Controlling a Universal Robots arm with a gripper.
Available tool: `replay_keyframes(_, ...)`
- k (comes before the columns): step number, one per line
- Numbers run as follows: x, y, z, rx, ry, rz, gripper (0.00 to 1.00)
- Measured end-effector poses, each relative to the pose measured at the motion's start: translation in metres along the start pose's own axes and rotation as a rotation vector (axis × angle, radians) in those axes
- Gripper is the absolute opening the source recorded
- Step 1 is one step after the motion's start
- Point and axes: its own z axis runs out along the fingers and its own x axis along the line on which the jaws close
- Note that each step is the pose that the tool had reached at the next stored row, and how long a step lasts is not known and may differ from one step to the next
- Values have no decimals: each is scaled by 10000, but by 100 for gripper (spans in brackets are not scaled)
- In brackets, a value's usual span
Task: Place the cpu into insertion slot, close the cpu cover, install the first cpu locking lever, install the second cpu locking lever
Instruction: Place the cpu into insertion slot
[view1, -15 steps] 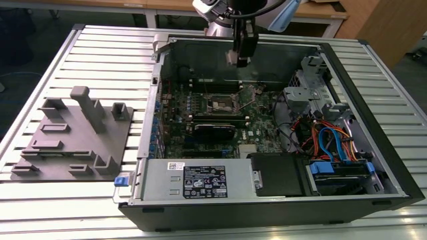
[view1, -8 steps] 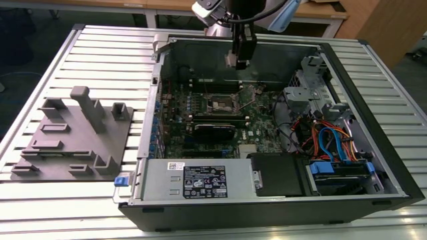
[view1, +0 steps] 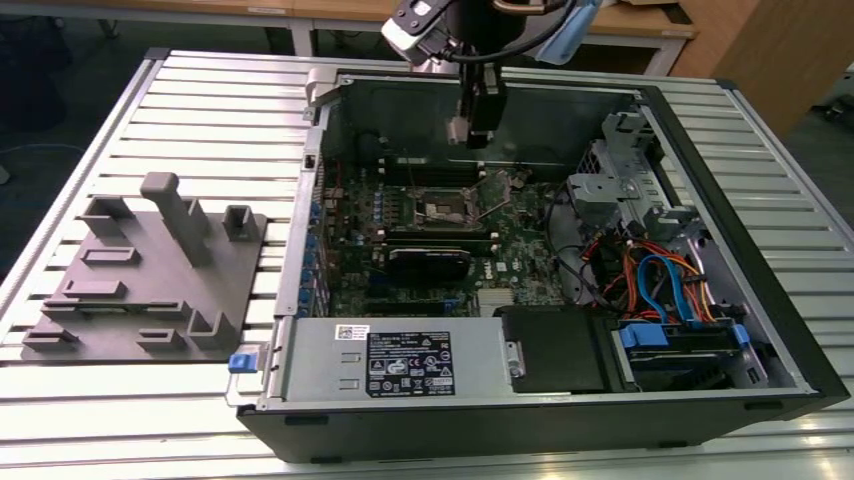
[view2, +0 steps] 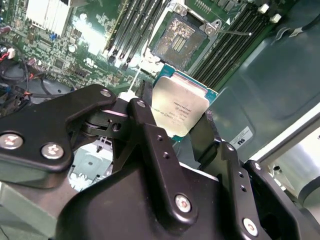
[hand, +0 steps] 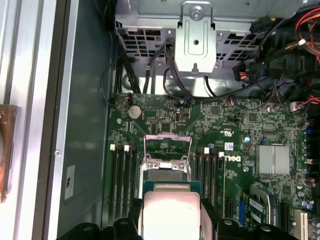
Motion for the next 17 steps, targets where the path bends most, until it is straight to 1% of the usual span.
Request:
replay_keyframes(3,-1,-2,34,167,2,19,54)
replay_keyframes(5,-1,-4,59,235,3,29,54)
replay_keyframes(7,-1,-6,71,248,2,35,54)
replay_keyframes(17,-5,-6,76,248,4,35,54)
